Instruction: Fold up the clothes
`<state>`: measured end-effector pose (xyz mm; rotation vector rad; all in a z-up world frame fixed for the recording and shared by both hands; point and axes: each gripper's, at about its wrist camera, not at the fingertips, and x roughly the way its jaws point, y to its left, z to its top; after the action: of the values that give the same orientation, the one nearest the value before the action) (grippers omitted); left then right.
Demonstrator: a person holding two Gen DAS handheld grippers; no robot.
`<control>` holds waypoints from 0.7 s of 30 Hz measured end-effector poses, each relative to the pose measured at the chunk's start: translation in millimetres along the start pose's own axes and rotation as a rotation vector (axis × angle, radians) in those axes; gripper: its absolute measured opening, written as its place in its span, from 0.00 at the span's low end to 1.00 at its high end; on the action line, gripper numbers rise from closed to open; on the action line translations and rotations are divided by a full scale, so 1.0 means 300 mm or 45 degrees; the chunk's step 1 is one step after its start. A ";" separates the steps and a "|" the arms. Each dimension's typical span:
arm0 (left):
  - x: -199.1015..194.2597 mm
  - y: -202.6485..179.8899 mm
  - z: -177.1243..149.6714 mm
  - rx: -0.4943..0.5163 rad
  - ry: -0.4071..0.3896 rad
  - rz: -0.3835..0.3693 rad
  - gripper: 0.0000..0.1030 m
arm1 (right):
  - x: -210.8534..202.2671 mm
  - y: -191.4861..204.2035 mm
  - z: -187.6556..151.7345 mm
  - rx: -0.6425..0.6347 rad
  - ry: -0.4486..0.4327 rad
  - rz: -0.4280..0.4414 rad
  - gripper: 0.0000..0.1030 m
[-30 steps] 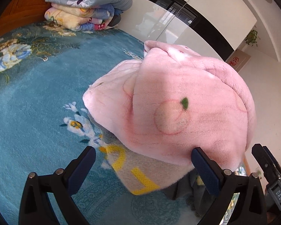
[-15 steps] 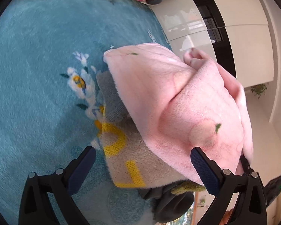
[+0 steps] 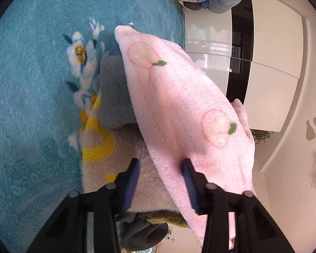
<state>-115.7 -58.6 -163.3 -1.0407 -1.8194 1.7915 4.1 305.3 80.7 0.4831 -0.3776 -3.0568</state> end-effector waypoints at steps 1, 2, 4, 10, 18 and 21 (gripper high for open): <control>-0.011 -0.016 -0.007 0.009 0.000 -0.008 0.21 | -0.030 -0.001 -0.007 0.006 -0.012 0.016 0.08; -0.031 -0.026 0.010 0.033 -0.007 -0.010 0.08 | -0.060 -0.003 -0.010 0.013 -0.026 0.032 0.08; -0.075 -0.073 -0.003 0.119 -0.029 0.004 0.05 | -0.116 0.000 -0.011 0.014 -0.051 0.044 0.08; -0.296 -0.171 -0.100 0.385 -0.062 -0.023 0.04 | -0.313 -0.006 -0.043 0.037 -0.086 0.080 0.08; -0.591 -0.164 -0.077 0.488 -0.191 0.051 0.04 | -0.639 0.184 -0.221 -0.100 -0.012 0.291 0.08; -0.674 -0.137 -0.016 0.485 -0.274 0.117 0.04 | -0.600 0.316 -0.367 -0.192 0.182 0.387 0.08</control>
<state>9.9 -198.0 -77.4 -0.8200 -1.4717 2.2663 207.8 198.5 56.1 0.5729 -0.1922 -2.7127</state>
